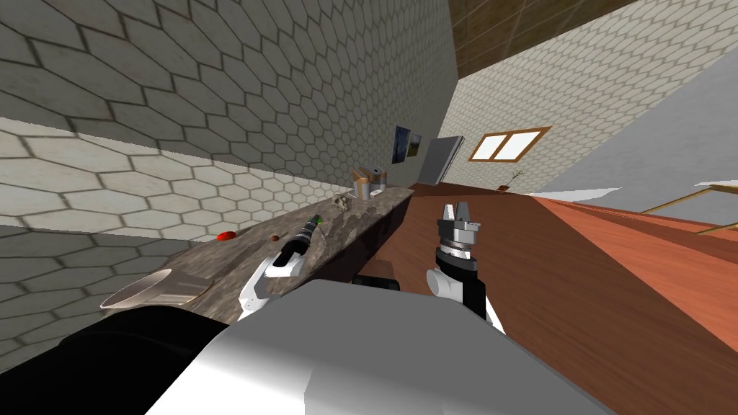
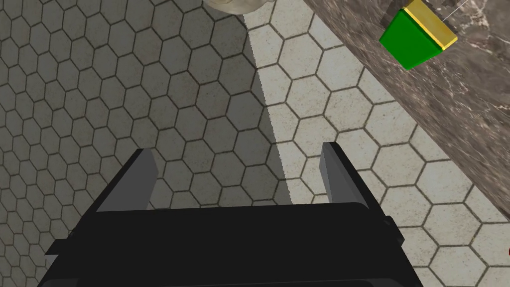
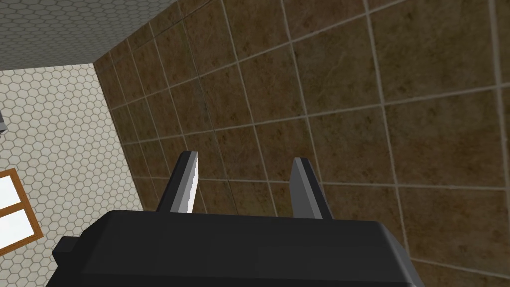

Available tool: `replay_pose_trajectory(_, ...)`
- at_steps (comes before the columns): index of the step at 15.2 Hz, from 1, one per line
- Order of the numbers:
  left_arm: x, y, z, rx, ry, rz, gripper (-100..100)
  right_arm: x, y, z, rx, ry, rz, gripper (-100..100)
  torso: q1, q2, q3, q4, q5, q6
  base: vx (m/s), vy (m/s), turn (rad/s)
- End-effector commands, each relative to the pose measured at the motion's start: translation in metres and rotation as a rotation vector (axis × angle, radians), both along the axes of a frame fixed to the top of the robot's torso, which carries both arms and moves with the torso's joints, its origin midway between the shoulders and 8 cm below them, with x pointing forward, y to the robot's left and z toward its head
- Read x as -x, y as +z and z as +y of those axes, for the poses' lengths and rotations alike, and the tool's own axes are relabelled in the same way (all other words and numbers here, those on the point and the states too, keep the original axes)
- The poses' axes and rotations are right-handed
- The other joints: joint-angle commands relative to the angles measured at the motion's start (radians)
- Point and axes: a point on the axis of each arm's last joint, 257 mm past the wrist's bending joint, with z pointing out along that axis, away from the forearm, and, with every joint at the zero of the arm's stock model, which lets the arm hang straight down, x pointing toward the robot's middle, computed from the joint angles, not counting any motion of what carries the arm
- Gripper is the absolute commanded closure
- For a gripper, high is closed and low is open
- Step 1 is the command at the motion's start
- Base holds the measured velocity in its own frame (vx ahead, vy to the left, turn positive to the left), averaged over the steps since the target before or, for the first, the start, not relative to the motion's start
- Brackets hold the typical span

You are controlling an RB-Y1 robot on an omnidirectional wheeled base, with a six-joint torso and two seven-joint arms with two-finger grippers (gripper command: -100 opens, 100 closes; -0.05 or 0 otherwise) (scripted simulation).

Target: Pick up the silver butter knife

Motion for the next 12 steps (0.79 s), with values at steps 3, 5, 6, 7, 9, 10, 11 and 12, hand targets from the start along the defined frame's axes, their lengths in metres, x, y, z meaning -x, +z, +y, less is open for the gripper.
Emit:
replay_pose_trajectory(3,0.007,-0.018,0.018,-0.031,0.052,0.086,-100,0.0,0.0,0.0,0.0,0.0,0.0,0,0.0,0.0,0.0,0.0,0.0,-0.001,0.005,0.001,-0.07)
replay_pose_trajectory(5,0.009,-0.024,0.02,-0.025,0.063,0.107,-100,0.0,0.0,0.0,0.0,0.0,0.0,0,0.0,0.0,0.0,0.0,0.0,0.0,0.009,0.001,-0.125)
replay_pose_trajectory(6,0.014,-0.033,0.031,-0.049,0.091,0.151,-100,0.0,0.0,0.0,0.0,0.0,0.0,0,0.0,0.0,0.0,0.0,0.0,0.0,0.01,0.0,-0.173)
replay_pose_trajectory(7,0.015,-0.036,0.033,-0.046,0.097,0.162,-100,0.0,0.0,0.0,0.0,0.0,0.0,0,0.0,0.0,0.0,0.0,0.0,0.0,0.01,0.004,-0.165)
replay_pose_trajectory(9,0.022,-0.045,0.043,-0.068,0.124,0.208,-100,0.0,0.0,0.0,0.0,0.0,0.0,0,0.0,0.0,0.0,0.0,0.0,0.0,0.01,0.003,-0.099)
replay_pose_trajectory(10,0.024,-0.05,0.046,-0.062,0.135,0.228,-100,0.0,0.0,0.0,0.0,0.0,0.0,0,0.0,0.0,0.0,0.0,0.0,0.0,0.014,0.003,-0.176)
replay_pose_trajectory(11,0.025,-0.052,0.046,-0.06,0.139,0.235,-100,0.0,0.0,0.0,0.0,0.0,0.0,0,0.0,0.0,0.0,0.0,0.0,0.0,0.009,0.006,-0.057)
replay_pose_trajectory(12,0.032,-0.06,0.057,-0.08,0.165,0.28,-100,0.0,0.0,0.0,0.0,0.0,0.0,0,0.0,0.0,0.0,0.0,0.0,0.0,0.009,0.004,-0.112)
